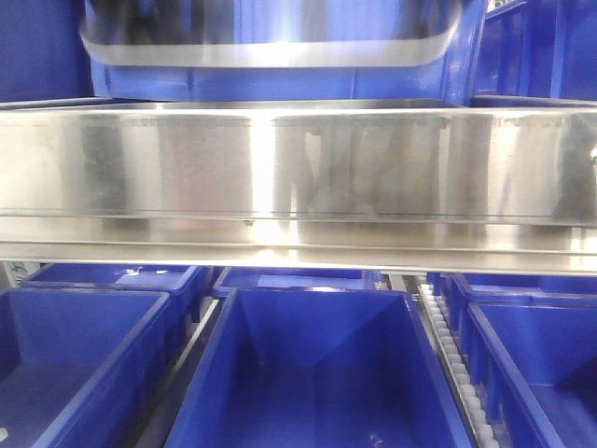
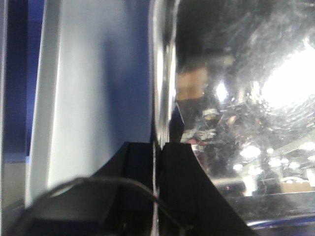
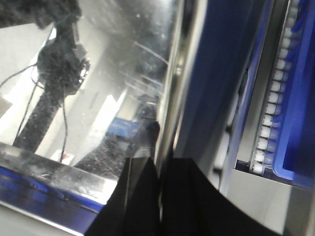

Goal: Stack silver trays without gaps
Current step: 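Lower the held tray with both grippers onto the silver tray stack, then open both grippers and lift them off the stacked tray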

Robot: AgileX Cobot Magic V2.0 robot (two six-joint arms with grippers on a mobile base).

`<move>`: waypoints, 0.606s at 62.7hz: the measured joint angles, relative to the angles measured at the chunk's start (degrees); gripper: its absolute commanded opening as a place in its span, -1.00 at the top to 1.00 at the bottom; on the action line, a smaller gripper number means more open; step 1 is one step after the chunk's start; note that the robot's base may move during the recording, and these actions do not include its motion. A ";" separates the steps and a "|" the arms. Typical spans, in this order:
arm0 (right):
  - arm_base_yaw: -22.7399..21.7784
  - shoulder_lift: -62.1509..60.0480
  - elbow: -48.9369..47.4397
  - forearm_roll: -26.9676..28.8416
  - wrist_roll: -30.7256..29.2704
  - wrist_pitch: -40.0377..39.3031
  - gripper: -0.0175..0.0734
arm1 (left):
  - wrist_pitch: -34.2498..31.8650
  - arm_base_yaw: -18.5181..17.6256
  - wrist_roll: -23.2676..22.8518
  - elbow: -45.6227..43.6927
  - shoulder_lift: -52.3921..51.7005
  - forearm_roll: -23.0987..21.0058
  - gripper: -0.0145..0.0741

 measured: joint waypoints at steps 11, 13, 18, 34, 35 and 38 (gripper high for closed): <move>-1.06 4.01 0.00 0.12 0.09 -2.02 0.47 | -1.74 0.41 0.00 0.00 2.75 0.59 0.76; -1.20 4.41 0.00 0.21 0.09 -2.32 0.42 | -1.91 0.41 0.00 -0.08 2.98 0.74 0.73; -1.32 4.98 0.00 0.35 0.09 -2.89 0.18 | -2.16 0.41 0.08 -0.08 3.86 1.22 0.58; -1.32 5.11 0.00 1.10 -0.15 -3.82 -0.79 | -3.02 0.41 1.38 -0.08 4.93 1.40 -0.40; -1.32 5.11 0.00 1.09 -0.15 -3.82 -0.78 | -3.02 0.41 1.49 -0.08 4.93 1.40 -0.45; -1.32 5.11 0.00 1.09 -0.15 -3.82 -0.76 | -3.02 0.31 1.49 -0.12 4.93 1.29 -0.59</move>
